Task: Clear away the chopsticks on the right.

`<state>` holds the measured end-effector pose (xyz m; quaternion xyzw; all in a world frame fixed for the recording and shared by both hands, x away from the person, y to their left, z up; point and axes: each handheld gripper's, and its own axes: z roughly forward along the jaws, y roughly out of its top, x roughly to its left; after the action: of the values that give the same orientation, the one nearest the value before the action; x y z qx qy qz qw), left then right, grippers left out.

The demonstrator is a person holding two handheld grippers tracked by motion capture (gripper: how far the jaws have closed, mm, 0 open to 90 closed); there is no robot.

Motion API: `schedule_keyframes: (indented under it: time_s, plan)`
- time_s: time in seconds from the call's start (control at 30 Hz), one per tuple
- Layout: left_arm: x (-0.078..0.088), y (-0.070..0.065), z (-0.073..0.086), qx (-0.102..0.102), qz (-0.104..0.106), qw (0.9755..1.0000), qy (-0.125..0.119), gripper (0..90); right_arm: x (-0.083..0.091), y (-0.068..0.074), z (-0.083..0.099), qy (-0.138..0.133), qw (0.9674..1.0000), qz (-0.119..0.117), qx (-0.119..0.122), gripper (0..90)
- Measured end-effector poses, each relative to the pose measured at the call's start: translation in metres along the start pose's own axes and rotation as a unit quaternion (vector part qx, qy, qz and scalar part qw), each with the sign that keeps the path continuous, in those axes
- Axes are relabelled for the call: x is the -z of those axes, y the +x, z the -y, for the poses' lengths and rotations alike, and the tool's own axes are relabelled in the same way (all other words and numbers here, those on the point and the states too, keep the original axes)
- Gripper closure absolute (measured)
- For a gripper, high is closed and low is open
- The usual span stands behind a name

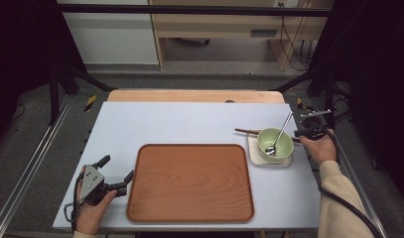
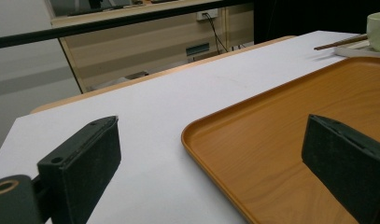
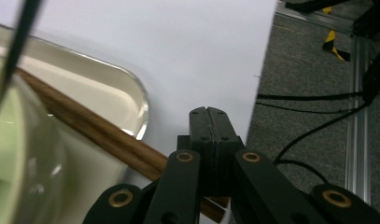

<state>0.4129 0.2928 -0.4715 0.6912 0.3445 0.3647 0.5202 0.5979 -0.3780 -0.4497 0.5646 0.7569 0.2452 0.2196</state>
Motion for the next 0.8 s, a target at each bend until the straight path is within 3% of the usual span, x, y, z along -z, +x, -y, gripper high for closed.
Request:
schedule_keyframes:
  time_s: [0.2,0.63,0.8]
  plan:
    - [-0.001,0.0,0.0,0.0,0.003,1.0,0.002,4.5,-0.001,-0.002,0.005,0.012,0.9999,-0.007,-0.003,90.0]
    - [-0.002,-0.001,0.001,-0.003,0.008,0.9999,0.006,4.5,0.011,0.004,0.01,0.024,0.9984,-0.042,0.028,90.0]
    - [-0.003,-0.001,0.001,-0.004,0.01,0.9999,0.007,4.4,0.013,0.005,0.013,0.026,0.998,-0.052,0.022,90.0]
